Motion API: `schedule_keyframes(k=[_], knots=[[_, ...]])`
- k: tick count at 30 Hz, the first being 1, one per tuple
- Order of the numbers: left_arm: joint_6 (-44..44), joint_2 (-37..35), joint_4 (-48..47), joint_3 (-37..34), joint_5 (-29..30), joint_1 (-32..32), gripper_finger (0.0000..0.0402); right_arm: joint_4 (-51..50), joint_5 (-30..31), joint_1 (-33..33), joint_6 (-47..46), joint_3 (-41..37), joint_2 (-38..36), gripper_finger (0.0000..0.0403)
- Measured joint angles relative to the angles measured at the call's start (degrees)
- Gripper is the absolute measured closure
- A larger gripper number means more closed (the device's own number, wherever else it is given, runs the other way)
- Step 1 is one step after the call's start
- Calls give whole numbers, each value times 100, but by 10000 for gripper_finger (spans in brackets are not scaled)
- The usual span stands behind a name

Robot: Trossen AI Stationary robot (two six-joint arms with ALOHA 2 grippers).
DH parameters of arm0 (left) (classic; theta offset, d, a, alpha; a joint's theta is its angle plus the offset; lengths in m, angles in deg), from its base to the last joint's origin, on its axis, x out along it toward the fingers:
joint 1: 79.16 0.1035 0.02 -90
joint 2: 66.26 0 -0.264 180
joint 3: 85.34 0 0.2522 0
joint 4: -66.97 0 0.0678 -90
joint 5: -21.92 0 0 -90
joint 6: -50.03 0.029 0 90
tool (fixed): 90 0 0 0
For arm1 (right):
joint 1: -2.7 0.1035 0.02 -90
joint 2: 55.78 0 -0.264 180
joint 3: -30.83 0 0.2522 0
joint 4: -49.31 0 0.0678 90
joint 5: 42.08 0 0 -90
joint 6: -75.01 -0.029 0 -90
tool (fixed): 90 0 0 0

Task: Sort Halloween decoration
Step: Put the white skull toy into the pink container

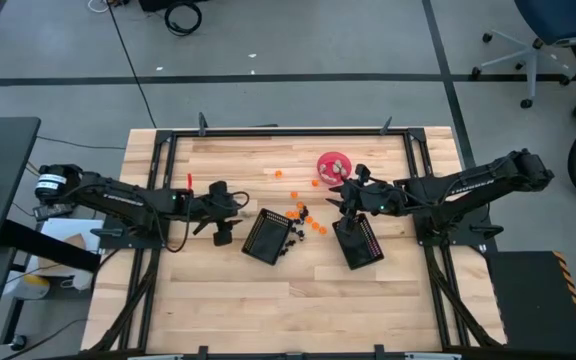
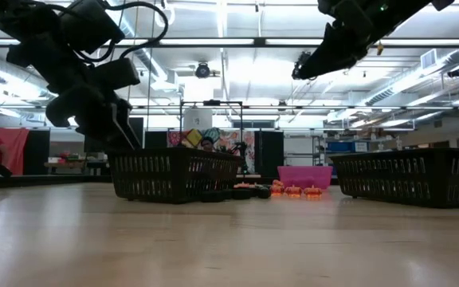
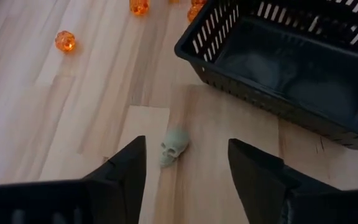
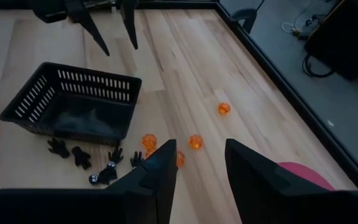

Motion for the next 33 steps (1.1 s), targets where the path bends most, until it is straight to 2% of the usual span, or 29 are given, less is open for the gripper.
schedule_keyframes(k=[9,22,26,33], knots=[[676,810,620,-4,-38,440,201,326,-204,2,112,0,-2,262],[1240,1558,1158,0,-1505,1277,207,387,-245,37,110,0,0,262],[1244,1819,1351,9,-1665,1314,229,385,-245,37,110,0,0,262],[1082,1891,1400,20,-1648,1303,297,383,-245,37,103,0,0,262]])
